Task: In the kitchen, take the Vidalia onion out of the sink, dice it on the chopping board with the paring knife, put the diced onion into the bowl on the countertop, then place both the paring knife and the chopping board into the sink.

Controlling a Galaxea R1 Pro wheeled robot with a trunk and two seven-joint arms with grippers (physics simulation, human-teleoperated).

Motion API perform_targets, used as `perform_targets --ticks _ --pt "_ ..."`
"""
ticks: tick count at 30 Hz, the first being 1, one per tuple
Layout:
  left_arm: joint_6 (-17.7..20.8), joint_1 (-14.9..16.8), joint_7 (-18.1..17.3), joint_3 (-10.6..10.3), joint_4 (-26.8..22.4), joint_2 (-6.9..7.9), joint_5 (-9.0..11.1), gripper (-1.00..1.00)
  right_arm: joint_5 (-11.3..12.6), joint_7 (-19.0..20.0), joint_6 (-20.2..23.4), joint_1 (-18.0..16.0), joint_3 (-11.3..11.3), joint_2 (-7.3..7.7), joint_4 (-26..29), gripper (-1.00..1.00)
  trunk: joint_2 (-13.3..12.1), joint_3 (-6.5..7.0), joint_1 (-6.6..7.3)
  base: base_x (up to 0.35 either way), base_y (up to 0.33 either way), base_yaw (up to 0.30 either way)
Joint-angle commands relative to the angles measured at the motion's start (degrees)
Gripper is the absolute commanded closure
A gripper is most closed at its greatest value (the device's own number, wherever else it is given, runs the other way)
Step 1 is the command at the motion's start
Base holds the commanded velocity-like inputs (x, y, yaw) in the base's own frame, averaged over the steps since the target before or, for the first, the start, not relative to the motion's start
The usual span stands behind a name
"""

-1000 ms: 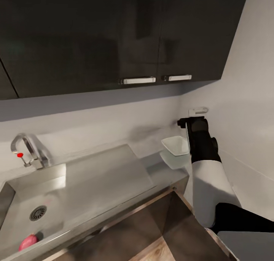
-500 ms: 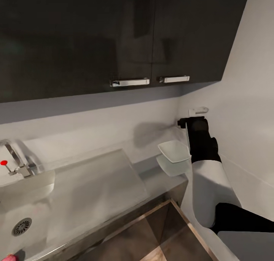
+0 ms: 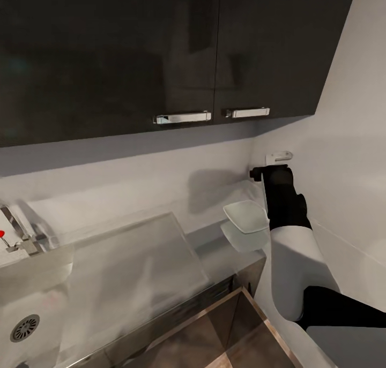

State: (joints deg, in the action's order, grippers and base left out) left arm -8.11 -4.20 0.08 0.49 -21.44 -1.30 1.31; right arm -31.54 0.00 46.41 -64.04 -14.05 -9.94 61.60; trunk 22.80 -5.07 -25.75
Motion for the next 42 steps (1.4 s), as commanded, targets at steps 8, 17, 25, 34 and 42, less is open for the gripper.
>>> perform_targets --ticks 8,17,25,34,42 --pt "-0.06 -0.02 0.01 0.04 -0.09 -0.01 0.13 -1.0 0.04 0.18 0.17 0.18 -3.85 -0.05 -0.02 -1.0 0.12 -0.11 -0.04 0.0 0.0 0.0" --pt "-0.06 -0.02 0.01 0.04 -0.09 -0.01 0.14 -1.0 0.01 4.01 0.14 1.19 -9.81 0.2 -1.46 -1.0 0.12 -0.11 -0.04 0.0 0.0 0.0" --pt "-0.06 -0.02 0.01 0.04 -0.09 -0.01 0.18 -1.0 -0.03 5.73 0.09 2.59 -11.27 0.27 -1.82 -1.0 0.12 -0.11 -0.04 0.0 0.0 0.0" --pt "-0.06 -0.02 0.01 0.04 -0.09 -0.01 0.12 -1.0 -0.06 9.9 0.0 2.89 -15.48 2.79 -1.78 -1.0 0.12 -0.11 -0.04 0.0 0.0 0.0" --pt "-0.06 -0.02 0.01 0.04 -0.09 -0.01 0.12 -1.0 -0.1 18.79 -0.01 5.26 -15.92 5.92 -2.13 -1.0 0.12 -0.11 -0.04 0.0 0.0 0.0"
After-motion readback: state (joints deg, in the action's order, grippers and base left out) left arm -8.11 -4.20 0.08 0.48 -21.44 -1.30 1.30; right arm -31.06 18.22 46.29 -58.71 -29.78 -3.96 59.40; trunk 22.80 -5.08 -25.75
